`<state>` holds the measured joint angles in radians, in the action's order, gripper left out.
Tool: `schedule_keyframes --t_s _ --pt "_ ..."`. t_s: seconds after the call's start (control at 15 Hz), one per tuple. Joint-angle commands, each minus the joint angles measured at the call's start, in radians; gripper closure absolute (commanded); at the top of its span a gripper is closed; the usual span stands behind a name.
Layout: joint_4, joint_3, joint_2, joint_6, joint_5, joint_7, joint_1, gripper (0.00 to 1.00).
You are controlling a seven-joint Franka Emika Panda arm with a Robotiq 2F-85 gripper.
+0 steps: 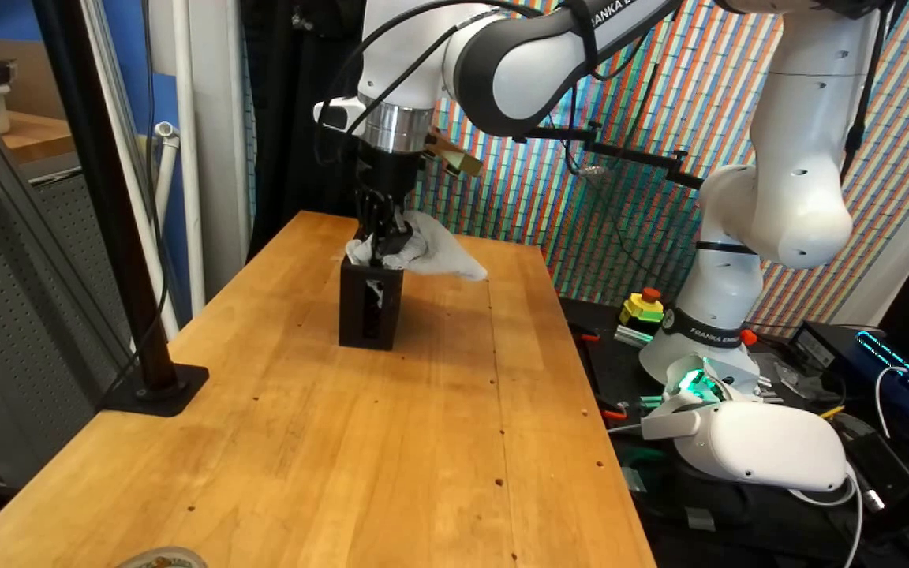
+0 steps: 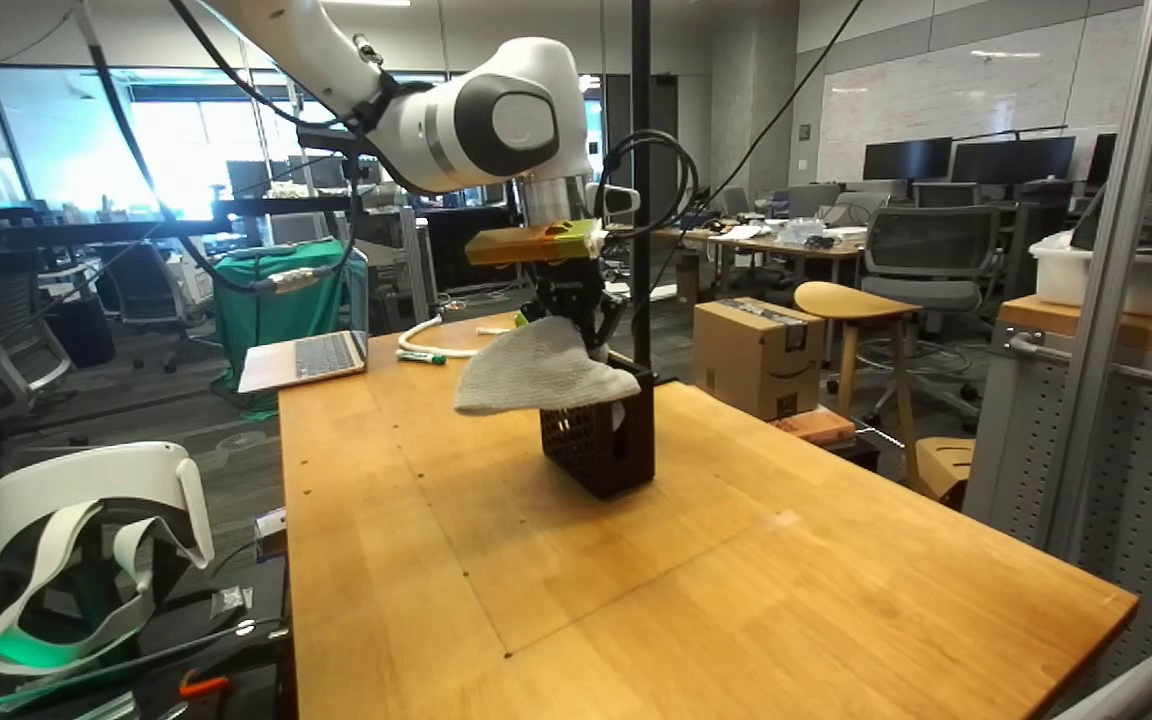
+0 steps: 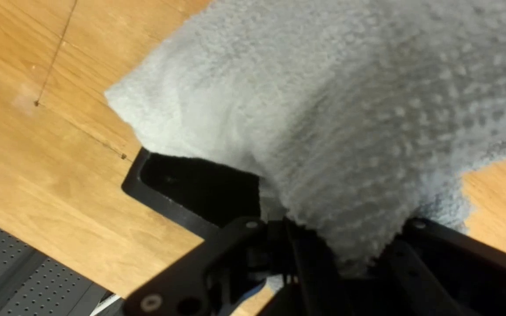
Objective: Put the white towel in the black box
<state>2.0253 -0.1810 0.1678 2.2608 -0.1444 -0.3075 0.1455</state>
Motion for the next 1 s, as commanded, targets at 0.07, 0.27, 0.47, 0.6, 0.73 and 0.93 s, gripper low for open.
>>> schedule_keyframes --t_s 0.07,0.27,0.47,0.6,0.73,0.93 --pt "-0.023 0.009 0.065 -0.026 0.115 -0.062 -0.033 0.93" --pt "-0.019 0.014 0.096 -0.015 0.195 -0.098 -0.060 0.93" --pt "0.001 0.007 0.129 0.031 0.315 -0.150 -0.096 0.93" --pt "0.006 0.013 0.141 0.026 0.355 -0.151 -0.110 0.93" --pt "0.008 0.016 0.135 0.029 0.369 -0.147 -0.115 0.93" --pt "0.009 0.019 0.109 0.034 0.340 -0.125 -0.107 0.62"
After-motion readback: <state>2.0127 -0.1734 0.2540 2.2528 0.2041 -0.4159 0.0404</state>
